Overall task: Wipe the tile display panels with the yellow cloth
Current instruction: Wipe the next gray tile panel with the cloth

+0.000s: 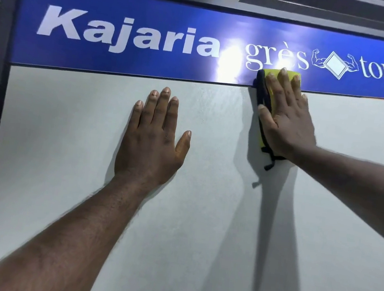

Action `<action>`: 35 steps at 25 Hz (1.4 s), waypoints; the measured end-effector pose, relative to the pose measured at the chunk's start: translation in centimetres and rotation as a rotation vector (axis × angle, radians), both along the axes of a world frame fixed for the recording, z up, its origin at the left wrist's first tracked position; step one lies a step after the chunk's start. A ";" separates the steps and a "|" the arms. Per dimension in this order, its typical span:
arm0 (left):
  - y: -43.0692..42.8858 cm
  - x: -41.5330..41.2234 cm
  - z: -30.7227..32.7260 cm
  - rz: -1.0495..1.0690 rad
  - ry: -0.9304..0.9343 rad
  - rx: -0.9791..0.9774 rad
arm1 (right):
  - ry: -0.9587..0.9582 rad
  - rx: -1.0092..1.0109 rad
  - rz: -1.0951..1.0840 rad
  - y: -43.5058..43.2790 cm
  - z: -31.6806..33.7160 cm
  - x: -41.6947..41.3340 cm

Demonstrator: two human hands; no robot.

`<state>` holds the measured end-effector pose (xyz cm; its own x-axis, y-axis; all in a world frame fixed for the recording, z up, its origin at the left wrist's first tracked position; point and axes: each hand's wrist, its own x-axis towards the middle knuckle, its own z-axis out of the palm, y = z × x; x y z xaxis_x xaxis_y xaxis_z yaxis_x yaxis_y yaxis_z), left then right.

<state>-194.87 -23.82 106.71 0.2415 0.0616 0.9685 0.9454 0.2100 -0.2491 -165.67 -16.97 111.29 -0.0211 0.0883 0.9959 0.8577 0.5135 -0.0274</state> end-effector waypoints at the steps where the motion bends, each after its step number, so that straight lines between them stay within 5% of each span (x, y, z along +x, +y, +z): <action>1: 0.0 0.0 0.0 -0.001 0.000 0.000 | -0.001 -0.011 -0.004 -0.4 -0.4 -0.8; 5: 0.1 -0.2 0.1 0.018 -0.001 -0.009 | -0.378 0.101 -0.089 0.4 -3.9 1.2; 10: 0.2 -0.1 0.1 0.017 0.008 0.008 | -0.012 -0.044 -0.018 -0.1 0.9 0.4; 14: 0.2 -0.3 0.0 0.010 0.006 0.005 | -0.259 0.055 -0.058 0.6 -3.1 0.6; 19: 0.0 -0.2 -0.2 0.012 0.011 0.006 | 0.057 -0.050 -0.008 0.3 0.8 0.6; 24: 0.3 -0.4 -0.3 0.006 0.025 0.023 | -0.312 0.082 -0.077 1.3 -2.9 3.1; 28: 0.3 -0.3 -0.3 -0.003 0.021 0.028 | 0.051 -0.053 -0.020 1.1 0.0 2.7; 32: 0.4 -0.4 -0.3 -0.014 0.023 0.030 | -0.269 0.071 -0.078 1.9 -3.8 3.6; 35: 0.4 -0.5 -0.3 -0.014 0.028 0.035 | 0.004 -0.024 -0.049 2.0 -1.6 5.1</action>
<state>-195.32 -23.42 106.40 0.2695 0.0239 0.9627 0.9410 0.2058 -0.2686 -160.56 -14.95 109.74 -0.0119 0.1128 0.9935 0.8815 0.4702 -0.0429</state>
